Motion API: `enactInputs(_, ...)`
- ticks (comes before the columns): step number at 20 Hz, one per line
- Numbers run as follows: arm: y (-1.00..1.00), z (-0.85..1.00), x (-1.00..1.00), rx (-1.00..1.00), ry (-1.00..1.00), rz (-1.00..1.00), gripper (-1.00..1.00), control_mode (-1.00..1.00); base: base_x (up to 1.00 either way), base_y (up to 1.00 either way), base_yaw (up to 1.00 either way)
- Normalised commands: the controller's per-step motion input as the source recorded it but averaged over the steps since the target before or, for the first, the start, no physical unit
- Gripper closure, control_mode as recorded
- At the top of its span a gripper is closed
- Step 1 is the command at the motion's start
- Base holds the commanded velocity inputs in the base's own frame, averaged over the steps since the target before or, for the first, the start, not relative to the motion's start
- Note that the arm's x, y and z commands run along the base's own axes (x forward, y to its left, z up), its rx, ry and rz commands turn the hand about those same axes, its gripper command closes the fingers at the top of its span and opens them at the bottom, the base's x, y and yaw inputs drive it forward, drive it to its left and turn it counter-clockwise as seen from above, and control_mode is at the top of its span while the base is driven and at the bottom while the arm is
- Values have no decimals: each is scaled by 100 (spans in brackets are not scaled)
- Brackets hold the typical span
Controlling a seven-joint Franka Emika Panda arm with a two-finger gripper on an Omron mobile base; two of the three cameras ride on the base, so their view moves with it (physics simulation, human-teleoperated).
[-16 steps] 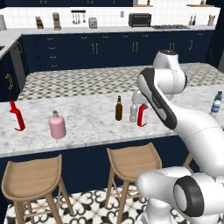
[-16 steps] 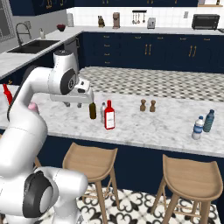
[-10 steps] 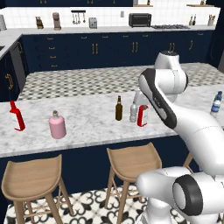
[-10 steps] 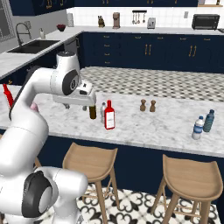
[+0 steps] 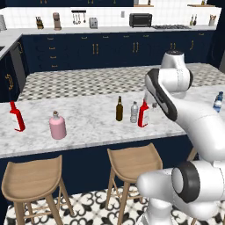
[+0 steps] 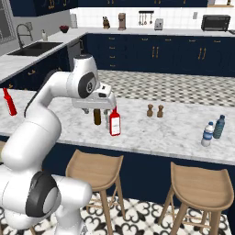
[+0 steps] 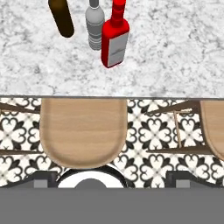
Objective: Move the plastic bottles in the middle to the plastics group, and the glass bottles in the middle to the glass group.
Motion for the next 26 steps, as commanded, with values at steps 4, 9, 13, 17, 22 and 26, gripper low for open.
enactInputs(4,-11,-18,58,-2,-2,4,-100,-100,0,0,0)
enactInputs(9,0,-47,54,5,-13,5,-100,-100,0,0,0)
enactInputs(13,-4,-47,52,7,-16,5,-100,-100,0,0,0)
enactInputs(17,-1,-19,47,1,-10,5,-100,-100,0,0,0)
enactInputs(22,0,-13,31,3,-7,6,-100,-100,0,0,0)
enactInputs(26,-3,-5,26,0,-4,2,-100,-100,0,0,0)
